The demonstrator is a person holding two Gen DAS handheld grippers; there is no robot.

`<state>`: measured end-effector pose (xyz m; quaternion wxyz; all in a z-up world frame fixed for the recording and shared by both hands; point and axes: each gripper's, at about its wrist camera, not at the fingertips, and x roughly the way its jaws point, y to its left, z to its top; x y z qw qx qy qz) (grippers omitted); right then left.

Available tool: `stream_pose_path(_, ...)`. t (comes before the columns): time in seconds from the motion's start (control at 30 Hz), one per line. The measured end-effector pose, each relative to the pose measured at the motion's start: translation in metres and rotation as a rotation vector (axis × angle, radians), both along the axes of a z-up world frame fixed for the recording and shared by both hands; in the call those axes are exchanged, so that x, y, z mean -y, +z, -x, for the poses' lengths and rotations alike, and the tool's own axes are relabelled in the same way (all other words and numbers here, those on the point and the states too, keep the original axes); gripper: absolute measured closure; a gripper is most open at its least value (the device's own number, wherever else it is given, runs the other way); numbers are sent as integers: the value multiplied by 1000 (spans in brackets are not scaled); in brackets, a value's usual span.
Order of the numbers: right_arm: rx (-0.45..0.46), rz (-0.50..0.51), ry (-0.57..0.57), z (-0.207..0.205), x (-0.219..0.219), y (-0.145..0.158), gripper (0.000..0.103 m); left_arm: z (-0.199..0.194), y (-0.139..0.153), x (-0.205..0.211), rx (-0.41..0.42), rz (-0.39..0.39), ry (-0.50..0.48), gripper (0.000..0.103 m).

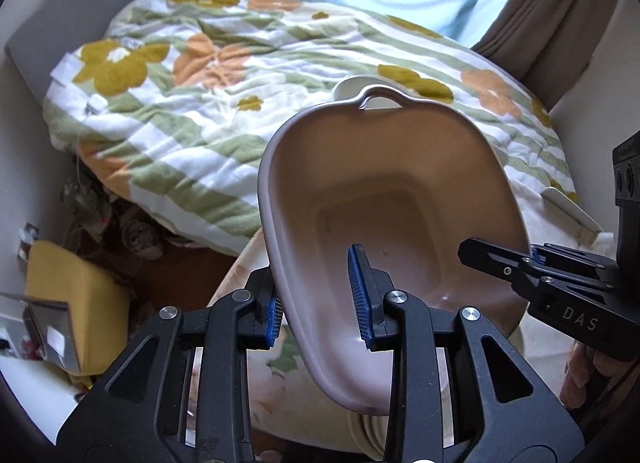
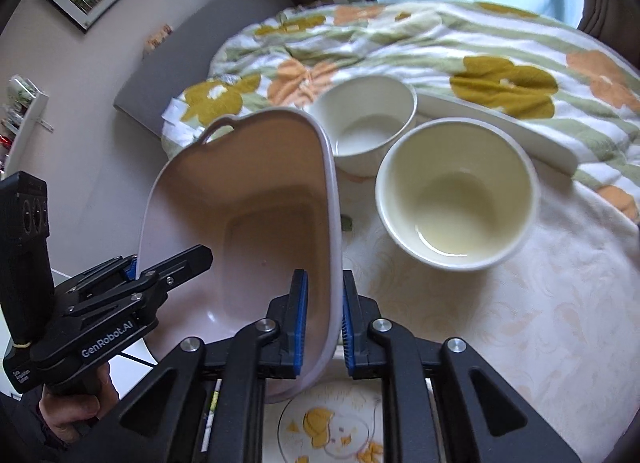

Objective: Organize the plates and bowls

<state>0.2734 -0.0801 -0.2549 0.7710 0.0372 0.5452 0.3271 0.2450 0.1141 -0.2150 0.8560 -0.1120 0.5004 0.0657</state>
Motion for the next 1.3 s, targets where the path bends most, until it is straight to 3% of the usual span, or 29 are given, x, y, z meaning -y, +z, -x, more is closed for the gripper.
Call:
stream_pose_path(0.27,115,-52,-121,60,95,63,89,38,59,89,105,-5,-110,77)
stream_pose_path(0.53,160,-13,-277,117,188,85,89,66,73,197,144,45,-265,77)
stream_pose_path(0.77,123,58,-447,154,267,61,89,74,32,295,80,123,-434,77)
stream_pose_path(0.93,60,106,-542,163,308,22,89,70,-18,357,-10,107,-535,77)
stream_pose_path(1.1,12,114,-601,162,339,-12,89,65,-61,393,-68,105,-584,77)
stream_pose_path(1.3,-10,114,-627,159,350,-28,89,53,-82,411,-119,61,-612,77)
